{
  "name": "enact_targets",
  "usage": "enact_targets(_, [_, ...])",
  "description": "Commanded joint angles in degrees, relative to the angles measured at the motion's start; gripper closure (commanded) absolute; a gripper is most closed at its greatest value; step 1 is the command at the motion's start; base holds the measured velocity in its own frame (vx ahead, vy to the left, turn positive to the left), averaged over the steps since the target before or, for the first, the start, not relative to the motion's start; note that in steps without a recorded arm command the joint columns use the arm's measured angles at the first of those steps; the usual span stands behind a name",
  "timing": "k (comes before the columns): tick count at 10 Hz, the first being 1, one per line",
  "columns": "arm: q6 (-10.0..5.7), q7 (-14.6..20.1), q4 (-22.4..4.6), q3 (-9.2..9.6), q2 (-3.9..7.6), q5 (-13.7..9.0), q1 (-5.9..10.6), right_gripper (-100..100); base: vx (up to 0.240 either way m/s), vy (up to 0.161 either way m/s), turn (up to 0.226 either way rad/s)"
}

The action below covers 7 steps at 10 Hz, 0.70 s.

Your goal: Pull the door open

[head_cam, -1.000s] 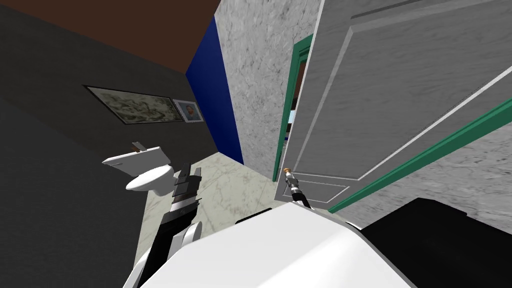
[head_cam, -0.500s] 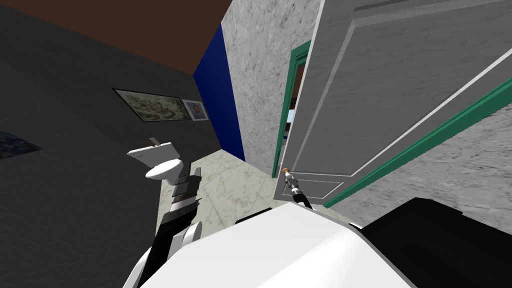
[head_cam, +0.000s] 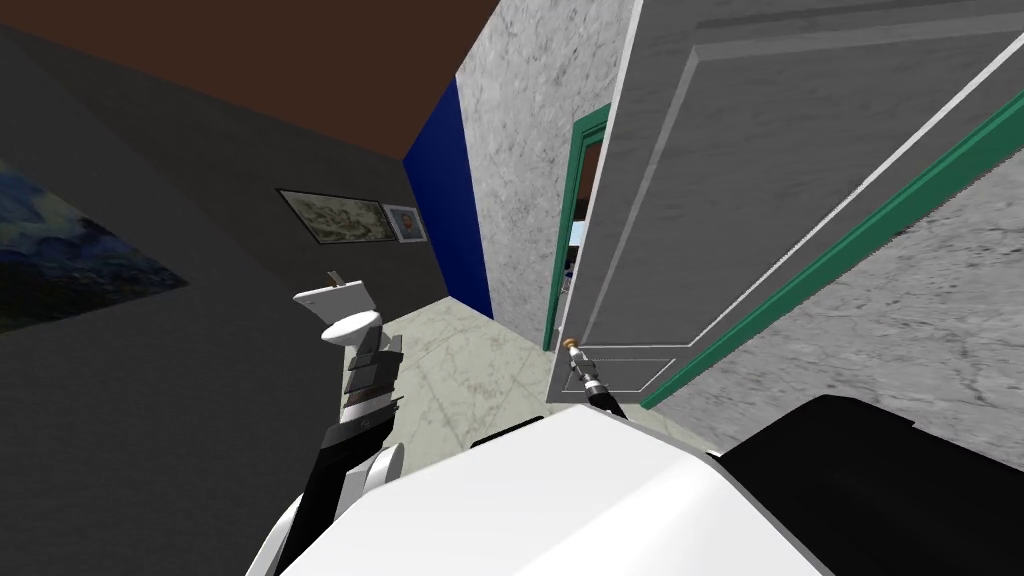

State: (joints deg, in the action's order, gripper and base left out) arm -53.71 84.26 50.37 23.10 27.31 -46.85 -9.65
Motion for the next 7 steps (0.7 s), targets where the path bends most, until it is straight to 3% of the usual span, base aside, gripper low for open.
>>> enact_targets(1, [-1.59, 1.3, -0.1, 1.05, 0.94, 0.4, -0.91, 100, -0.218, -0.044, 0.156])
enact_targets(7, [-6.89, 5.5, 1.7, 5.04, 5.06, 1.6, -6.03, 100, -0.176, -0.022, 0.132])
